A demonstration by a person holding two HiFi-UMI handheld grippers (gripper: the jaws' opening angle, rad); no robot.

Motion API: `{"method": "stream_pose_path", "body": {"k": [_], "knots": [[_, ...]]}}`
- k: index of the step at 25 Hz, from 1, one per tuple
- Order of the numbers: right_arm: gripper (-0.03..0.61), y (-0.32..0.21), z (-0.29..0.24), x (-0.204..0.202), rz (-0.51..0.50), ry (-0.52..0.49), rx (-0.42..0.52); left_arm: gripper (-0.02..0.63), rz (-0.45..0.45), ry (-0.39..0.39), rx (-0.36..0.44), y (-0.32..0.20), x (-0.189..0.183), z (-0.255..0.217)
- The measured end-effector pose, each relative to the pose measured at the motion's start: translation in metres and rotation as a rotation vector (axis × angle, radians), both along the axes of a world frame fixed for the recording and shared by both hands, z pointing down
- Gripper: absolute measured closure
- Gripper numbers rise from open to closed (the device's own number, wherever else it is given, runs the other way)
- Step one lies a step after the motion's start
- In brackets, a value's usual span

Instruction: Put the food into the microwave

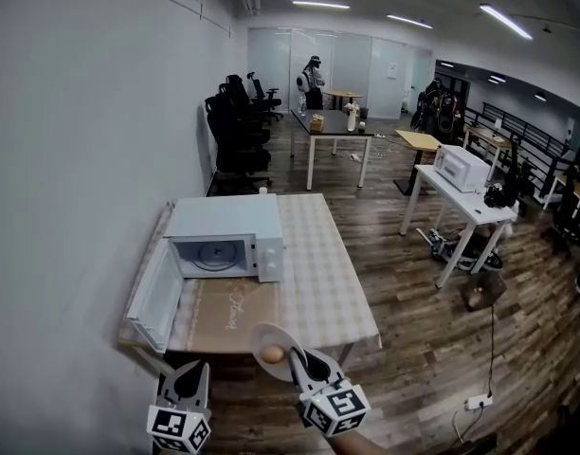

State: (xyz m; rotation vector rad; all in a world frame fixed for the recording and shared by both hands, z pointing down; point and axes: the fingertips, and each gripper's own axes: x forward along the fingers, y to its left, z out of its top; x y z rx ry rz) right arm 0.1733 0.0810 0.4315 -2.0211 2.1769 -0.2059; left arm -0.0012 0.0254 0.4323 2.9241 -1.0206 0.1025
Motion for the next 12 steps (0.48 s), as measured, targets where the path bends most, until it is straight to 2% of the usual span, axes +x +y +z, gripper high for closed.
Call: {"method": "stream_pose_path", "body": {"k": [12], "knots": [[0.552,-0.024,0.003,0.011,-0.018,-0.020,-0.016,0.606,-0.023,-0.004,0.017,-0.020,0.007,-0.003]]}}
